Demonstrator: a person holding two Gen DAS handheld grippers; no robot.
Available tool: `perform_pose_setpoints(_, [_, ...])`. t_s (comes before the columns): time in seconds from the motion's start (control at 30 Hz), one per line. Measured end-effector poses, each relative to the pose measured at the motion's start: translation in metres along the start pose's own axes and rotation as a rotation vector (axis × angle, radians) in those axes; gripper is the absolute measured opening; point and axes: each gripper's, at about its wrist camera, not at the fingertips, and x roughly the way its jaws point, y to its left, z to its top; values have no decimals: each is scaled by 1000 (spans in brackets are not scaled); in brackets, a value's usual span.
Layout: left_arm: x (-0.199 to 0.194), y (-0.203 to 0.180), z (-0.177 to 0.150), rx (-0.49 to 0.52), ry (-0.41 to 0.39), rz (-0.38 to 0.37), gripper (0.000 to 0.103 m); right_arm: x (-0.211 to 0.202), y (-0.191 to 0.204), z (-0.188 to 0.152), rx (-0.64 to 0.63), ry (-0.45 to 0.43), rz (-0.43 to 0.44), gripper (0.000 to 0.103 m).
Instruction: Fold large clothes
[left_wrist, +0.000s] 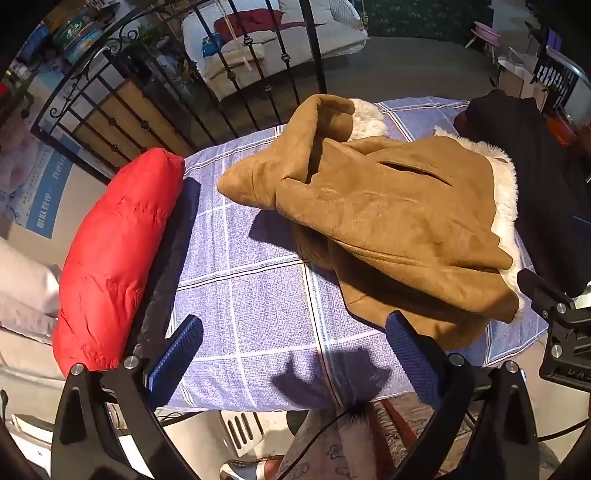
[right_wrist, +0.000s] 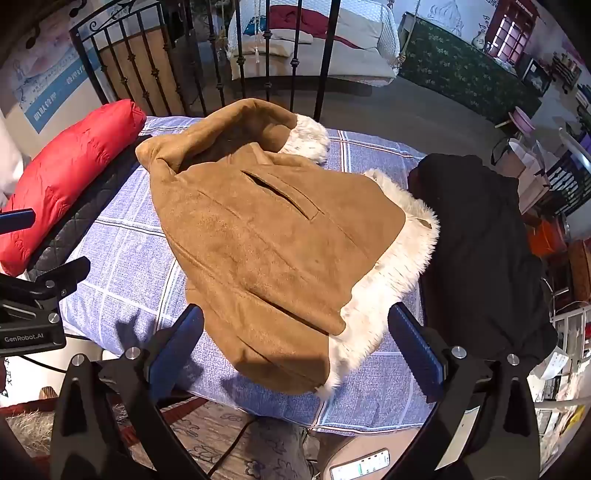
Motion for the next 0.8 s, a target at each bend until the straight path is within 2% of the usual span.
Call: perform_pose_setpoints(0.8, [3, -9, -4, 3, 15, -3, 97, 1, 1, -2, 3, -1, -1, 98])
